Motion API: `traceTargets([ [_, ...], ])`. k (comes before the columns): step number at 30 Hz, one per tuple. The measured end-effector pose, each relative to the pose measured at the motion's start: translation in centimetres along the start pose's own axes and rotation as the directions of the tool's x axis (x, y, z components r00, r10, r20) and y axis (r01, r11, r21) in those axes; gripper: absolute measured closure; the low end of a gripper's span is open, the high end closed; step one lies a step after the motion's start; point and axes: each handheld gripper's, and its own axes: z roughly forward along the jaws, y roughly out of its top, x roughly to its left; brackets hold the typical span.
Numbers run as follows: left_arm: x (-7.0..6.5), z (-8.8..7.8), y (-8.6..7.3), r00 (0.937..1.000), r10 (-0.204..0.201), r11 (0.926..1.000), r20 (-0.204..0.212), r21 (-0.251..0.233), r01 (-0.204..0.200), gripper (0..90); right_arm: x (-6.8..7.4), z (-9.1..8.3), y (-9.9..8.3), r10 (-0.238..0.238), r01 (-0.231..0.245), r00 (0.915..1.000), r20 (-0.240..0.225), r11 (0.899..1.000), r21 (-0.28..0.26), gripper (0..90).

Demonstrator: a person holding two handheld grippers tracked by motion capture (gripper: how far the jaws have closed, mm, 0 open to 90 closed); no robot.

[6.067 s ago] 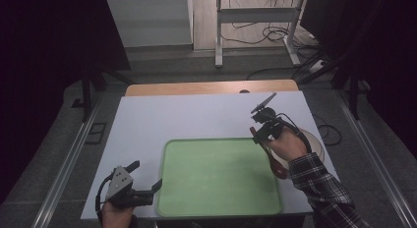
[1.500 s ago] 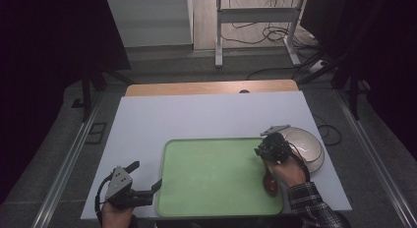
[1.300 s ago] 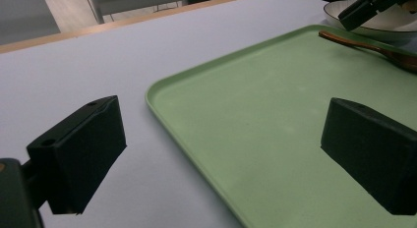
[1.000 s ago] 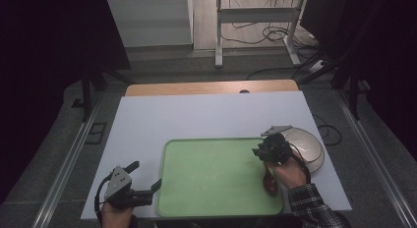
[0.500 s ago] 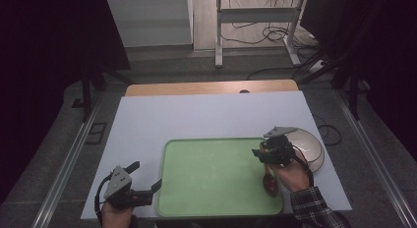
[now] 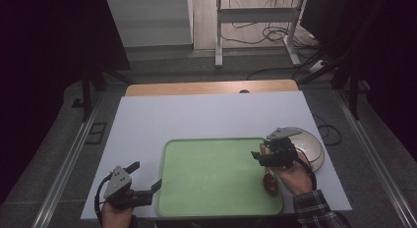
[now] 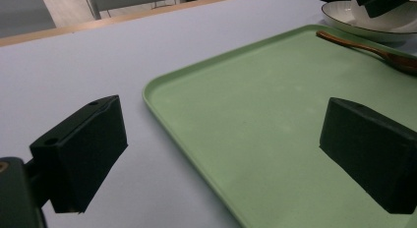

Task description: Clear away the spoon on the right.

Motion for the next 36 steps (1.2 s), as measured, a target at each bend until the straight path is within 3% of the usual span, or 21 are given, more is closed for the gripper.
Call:
traceTargets([
  [20,0.0,0.0,0.0,1.0,0.004,1.0,-0.005,0.0,-0.004,3.7,0.0,-1.5,-0.9,-0.021,0.022,0.9997,0.009,0.999,-0.042,12.0],
  [36,0.0,0.0,0.0,1.0,0.005,1.0,-0.005,0.003,-0.005,3.6,0.2,-3.3,-1.8,-0.04,0.041,0.9991,0.011,0.995,-0.096,7.3],
])
